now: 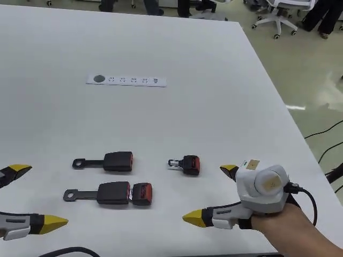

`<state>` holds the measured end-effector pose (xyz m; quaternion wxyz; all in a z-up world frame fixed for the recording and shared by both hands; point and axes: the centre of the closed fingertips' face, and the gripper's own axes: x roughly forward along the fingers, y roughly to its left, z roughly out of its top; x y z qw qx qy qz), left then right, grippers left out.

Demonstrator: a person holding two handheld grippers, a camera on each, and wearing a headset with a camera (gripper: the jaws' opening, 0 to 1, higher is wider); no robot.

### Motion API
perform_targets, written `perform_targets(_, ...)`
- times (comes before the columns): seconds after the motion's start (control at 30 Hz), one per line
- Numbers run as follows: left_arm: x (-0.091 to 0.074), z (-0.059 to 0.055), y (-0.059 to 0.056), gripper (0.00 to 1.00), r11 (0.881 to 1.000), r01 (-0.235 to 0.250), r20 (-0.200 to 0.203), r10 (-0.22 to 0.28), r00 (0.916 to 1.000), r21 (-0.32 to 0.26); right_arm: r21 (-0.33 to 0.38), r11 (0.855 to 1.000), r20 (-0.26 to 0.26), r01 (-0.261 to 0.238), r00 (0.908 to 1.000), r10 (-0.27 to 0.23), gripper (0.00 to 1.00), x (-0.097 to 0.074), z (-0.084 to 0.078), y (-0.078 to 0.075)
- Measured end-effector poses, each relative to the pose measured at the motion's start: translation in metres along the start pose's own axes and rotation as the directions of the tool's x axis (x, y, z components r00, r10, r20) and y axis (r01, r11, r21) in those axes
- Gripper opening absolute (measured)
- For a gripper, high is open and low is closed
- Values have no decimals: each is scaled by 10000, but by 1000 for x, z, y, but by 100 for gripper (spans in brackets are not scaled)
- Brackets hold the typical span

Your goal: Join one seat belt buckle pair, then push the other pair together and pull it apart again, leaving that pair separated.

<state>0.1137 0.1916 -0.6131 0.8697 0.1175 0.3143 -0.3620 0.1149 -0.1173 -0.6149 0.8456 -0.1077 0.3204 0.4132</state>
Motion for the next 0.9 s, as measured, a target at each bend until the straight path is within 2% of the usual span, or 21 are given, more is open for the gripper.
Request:
perform_targets(0.17,-2,-6,-2,100,10000,72,-36,-72,10000,-61,16,10000,17,-2,10000,2,99,-3,2,7)
perform_targets(0.27,-3,-6,-5,100,9998,11,44,-10,10000,-198,26,10000,58,15,10000,-15,99,1,-2,6)
perform_targets(0.33,-3,-5,-8,100,9998,57,208,-52,9998,-215,95,9999,47,-36,10000,35,99,0,-1,10)
perform_targets(0.53,-6,-8,-11,100,9993,102,201,-94,9998,-365,392,9992,386,69,9992,-84,99,-4,9,9)
perform_targets(0.63,-9,-8,-14,100,9992,57,179,-50,9998,-406,393,9992,387,81,9992,-96,99,-5,8,10)
perform_targets(0.77,-13,-15,-15,100,9989,107,140,-100,9999,-466,474,9987,322,164,9993,-180,99,-6,5,11)
perform_targets(0.9,-12,-14,-18,100,9985,142,97,-137,9999,-537,666,9975,402,230,9989,-258,98,-4,2,9)
